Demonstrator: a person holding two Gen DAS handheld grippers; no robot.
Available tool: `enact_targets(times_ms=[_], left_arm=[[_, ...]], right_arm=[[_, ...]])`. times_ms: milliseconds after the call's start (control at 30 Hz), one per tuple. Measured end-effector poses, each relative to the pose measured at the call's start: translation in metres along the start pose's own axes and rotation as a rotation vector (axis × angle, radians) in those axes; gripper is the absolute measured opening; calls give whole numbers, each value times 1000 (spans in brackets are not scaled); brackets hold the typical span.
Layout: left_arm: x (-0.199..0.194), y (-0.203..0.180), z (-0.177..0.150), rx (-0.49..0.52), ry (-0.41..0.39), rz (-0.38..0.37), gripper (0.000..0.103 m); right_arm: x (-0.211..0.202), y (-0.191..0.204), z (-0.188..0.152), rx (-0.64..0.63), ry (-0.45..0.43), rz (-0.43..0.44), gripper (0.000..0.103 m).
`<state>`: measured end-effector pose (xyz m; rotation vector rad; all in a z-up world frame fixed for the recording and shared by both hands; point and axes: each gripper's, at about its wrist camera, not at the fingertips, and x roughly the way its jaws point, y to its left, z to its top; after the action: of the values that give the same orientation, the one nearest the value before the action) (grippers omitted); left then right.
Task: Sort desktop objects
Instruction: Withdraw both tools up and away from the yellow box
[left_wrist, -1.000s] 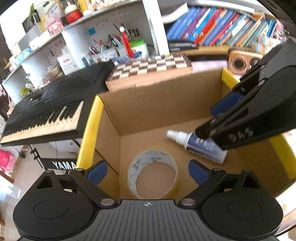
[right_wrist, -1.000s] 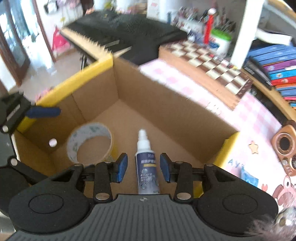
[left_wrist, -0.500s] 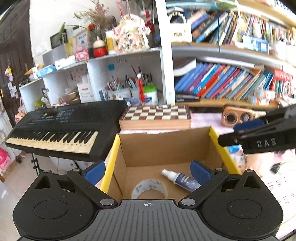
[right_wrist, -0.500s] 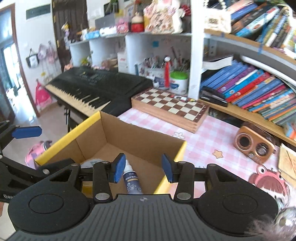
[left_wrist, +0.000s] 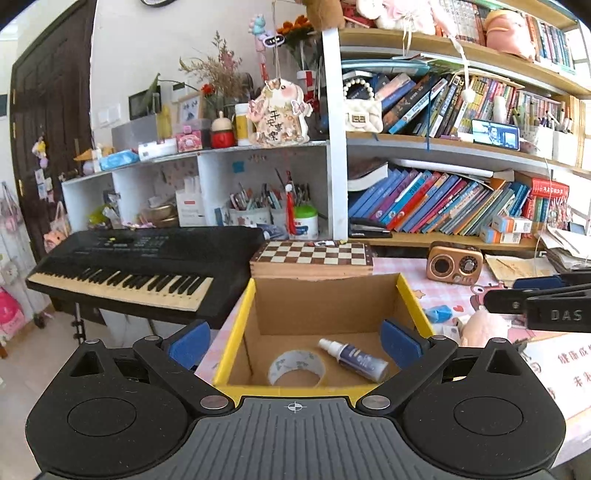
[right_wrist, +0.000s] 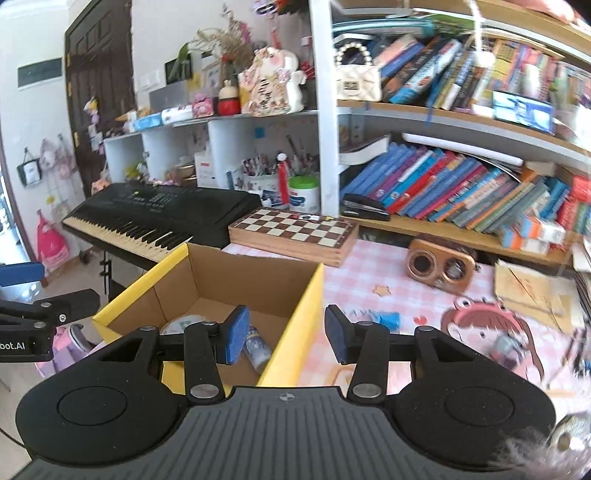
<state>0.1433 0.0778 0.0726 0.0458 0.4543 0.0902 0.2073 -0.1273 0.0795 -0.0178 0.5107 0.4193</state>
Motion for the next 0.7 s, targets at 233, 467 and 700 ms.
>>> enact_targets(times_ms=[233, 467, 700], left_arm=[[-31, 5, -22, -49, 4, -6, 100], [-48, 4, -46, -75, 31, -8, 100], [-61, 2, -65, -96, 61, -14, 100]], right_arm=[[-42, 8, -35, 23, -22, -47, 43], [-60, 14, -71, 29, 6, -95, 43], [-73, 28, -100, 33, 26, -109, 43]])
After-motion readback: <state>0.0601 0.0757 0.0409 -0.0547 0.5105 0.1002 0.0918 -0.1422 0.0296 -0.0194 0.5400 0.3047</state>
